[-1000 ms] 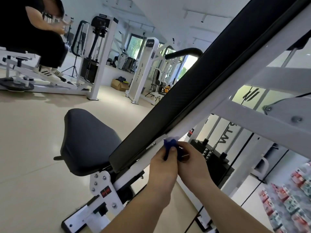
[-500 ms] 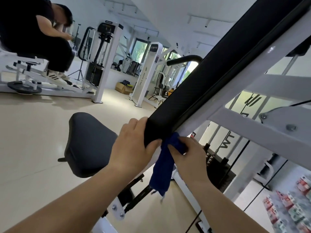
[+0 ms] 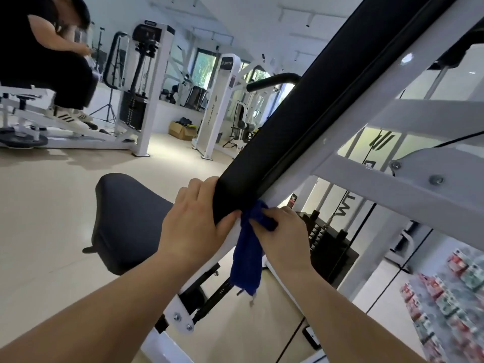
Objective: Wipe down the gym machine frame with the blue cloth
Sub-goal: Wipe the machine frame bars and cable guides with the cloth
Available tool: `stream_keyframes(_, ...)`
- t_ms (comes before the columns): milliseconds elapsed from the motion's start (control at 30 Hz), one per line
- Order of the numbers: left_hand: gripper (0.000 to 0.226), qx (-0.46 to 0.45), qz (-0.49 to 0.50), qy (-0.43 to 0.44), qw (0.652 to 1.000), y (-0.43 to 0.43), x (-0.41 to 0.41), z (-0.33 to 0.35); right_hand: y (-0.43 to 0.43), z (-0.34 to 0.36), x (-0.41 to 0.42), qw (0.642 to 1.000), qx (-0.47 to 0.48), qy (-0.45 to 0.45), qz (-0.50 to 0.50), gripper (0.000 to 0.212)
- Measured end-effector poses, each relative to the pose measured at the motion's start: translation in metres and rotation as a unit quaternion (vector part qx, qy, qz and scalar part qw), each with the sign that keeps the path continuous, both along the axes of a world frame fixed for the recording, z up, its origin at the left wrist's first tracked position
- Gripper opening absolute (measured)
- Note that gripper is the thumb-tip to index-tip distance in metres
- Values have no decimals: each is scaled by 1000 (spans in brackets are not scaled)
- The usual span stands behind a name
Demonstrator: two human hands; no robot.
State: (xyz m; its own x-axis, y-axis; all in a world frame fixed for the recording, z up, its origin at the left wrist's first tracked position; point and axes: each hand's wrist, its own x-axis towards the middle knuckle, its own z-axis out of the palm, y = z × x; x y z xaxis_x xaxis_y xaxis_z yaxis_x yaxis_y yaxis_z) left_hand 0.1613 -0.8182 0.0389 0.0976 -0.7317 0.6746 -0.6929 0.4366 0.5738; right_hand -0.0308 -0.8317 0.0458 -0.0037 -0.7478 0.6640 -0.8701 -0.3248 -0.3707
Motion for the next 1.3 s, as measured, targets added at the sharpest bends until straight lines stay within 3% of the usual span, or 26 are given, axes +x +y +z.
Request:
stream_keyframes(167,57,-40,-50,13,998,-12,11,-1,4,27,7,990,-40,-134,-14,8)
stream_keyframes(267,53,-42,-84,9,996,-18,18,3,11,45,13,985,-76,-149,-42,20)
stream_keyframes(400,52,-28,-126,-1,992,-24,29,10,13,31,31,978,-59,-180,-84,3)
stream_keyframes(500,53,-15,-156,-5,988,-29,36,16,17,25,44,972,-40,-213,-95,11)
stream_keyframes(567,52,-11,-166,-17,986,-31,38,19,23,37,48,971,-45,-213,-103,20)
stream_keyframes(667,49,-16,-168,-27,985,-31,39,21,28,66,42,964,-81,-223,-123,10)
stream_keyframes(733,48,-19,-170,-41,984,-32,40,23,28,80,38,963,-101,-210,-137,15)
stream_keyframes(867,49,-12,-190,-59,980,-33,41,25,26,60,43,962,-49,-227,-143,12)
stream_keyframes(1000,54,4,-208,-36,977,-38,43,19,23,39,50,972,-16,-181,-146,16)
stream_keyframes(1133,56,9,-219,-23,975,-42,46,16,29,79,44,968,-81,-168,-169,23)
stream_keyframes(1233,55,11,-215,-15,976,-44,45,15,34,110,37,936,-195,-241,-164,15)
stream_keyframes(1300,55,10,-211,-7,977,-44,43,13,32,114,37,930,-209,-254,-165,9)
